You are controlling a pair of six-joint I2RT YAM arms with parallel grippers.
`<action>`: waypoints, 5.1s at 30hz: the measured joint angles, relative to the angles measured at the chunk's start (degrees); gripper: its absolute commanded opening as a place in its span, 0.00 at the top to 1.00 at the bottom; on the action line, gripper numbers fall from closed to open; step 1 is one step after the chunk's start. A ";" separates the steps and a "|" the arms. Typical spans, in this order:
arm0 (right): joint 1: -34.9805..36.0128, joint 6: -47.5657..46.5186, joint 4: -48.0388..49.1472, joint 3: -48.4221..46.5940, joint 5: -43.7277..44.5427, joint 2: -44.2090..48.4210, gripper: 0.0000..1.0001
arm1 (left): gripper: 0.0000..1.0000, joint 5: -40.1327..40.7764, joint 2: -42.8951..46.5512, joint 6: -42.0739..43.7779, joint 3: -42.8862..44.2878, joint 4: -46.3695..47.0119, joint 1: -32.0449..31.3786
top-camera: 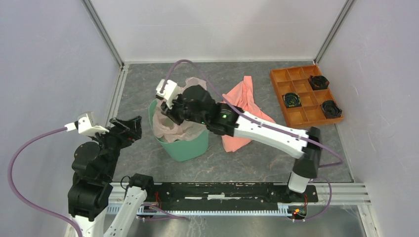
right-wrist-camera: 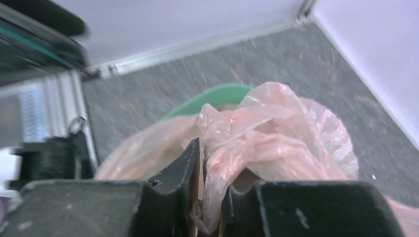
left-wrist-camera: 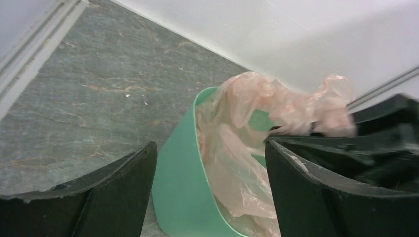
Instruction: Put the trash bags into the trash bin
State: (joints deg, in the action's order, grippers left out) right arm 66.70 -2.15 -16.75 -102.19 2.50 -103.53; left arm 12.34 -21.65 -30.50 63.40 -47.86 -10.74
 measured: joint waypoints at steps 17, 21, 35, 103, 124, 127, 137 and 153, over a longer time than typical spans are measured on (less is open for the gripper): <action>-3.89 11.96 17.18 21.68 -11.56 14.43 0.27 | 0.00 -15.87 -4.52 -7.21 -0.81 3.54 0.00; -6.93 17.35 23.93 25.79 -14.80 19.04 0.31 | 0.00 -20.31 -7.39 -9.14 -0.83 6.36 0.00; -8.81 16.44 21.49 26.91 -11.08 22.67 0.24 | 0.17 -22.99 -13.99 -9.55 -0.81 8.37 0.00; -5.97 7.02 8.57 11.78 2.69 4.00 0.55 | 0.98 -20.94 -6.54 -3.61 -7.50 7.28 0.00; -5.92 15.37 22.97 24.30 -12.81 18.01 0.29 | 0.98 -16.90 -5.11 -1.81 -6.49 4.46 0.00; -5.66 16.11 23.15 24.26 -14.38 13.84 0.31 | 0.98 -16.98 -5.03 -1.79 -6.49 4.50 0.00; -5.18 16.94 21.90 23.89 -13.94 9.27 0.36 | 0.98 -17.14 -4.85 -1.79 -6.49 4.70 0.00; -7.37 23.71 23.23 29.38 -14.84 17.03 1.00 | 0.98 -11.76 -6.01 -1.73 -5.38 2.80 0.00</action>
State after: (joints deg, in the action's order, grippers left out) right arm 59.33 21.56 6.48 -72.82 -12.34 -86.50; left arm 0.58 -27.66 -32.23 58.02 -45.06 -10.74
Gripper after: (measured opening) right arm 0.010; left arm 0.025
